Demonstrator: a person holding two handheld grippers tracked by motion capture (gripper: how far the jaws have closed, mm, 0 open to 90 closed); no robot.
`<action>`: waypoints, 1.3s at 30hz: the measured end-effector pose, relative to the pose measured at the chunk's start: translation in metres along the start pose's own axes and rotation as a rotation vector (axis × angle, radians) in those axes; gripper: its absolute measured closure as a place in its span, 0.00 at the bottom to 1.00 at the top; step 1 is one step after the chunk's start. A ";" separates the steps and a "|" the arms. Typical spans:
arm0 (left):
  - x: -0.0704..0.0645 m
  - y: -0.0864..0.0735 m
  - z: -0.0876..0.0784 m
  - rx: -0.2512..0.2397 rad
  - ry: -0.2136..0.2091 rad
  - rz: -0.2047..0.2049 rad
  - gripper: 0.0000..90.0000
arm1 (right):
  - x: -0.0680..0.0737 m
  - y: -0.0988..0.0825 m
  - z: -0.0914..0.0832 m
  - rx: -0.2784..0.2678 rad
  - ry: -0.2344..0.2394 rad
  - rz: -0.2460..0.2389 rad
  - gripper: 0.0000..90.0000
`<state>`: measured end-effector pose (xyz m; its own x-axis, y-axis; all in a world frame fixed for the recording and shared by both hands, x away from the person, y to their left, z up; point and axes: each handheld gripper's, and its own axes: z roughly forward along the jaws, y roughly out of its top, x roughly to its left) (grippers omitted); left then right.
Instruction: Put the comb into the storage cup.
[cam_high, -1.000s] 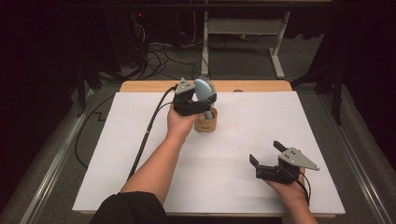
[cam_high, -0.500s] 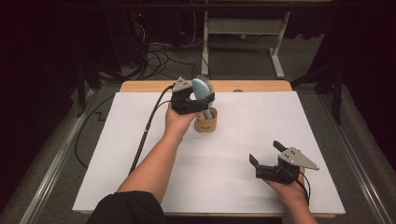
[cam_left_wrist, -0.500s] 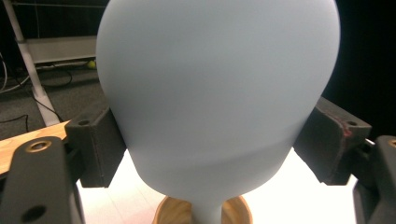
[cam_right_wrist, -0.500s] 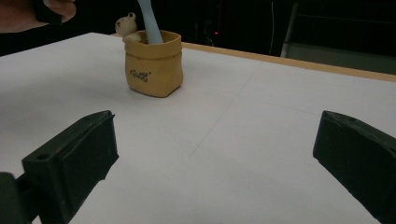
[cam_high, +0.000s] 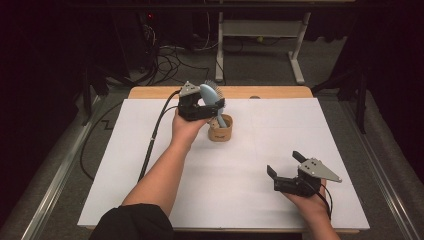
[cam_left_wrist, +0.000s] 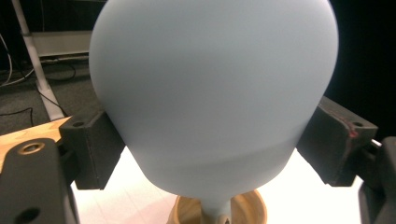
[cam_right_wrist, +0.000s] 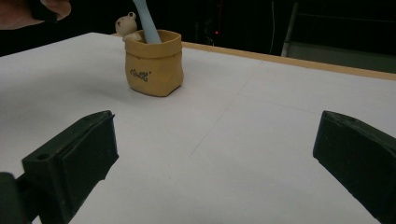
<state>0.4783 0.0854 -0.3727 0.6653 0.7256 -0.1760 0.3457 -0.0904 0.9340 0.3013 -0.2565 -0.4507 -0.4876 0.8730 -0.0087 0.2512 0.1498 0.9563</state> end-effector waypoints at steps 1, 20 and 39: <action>0.001 0.000 -0.001 0.002 0.001 -0.001 0.18 | 0.000 0.000 0.000 0.000 0.000 -0.001 0.01; 0.016 -0.012 -0.008 -0.003 0.031 -0.034 0.14 | 0.001 -0.001 0.000 0.010 -0.002 -0.015 0.00; 0.026 -0.019 -0.012 0.018 0.040 -0.056 0.09 | 0.002 0.000 -0.002 0.006 -0.010 -0.021 0.00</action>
<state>0.4811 0.1147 -0.3917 0.6178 0.7564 -0.2148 0.3933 -0.0608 0.9174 0.2990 -0.2556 -0.4504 -0.4847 0.8741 -0.0316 0.2463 0.1711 0.9540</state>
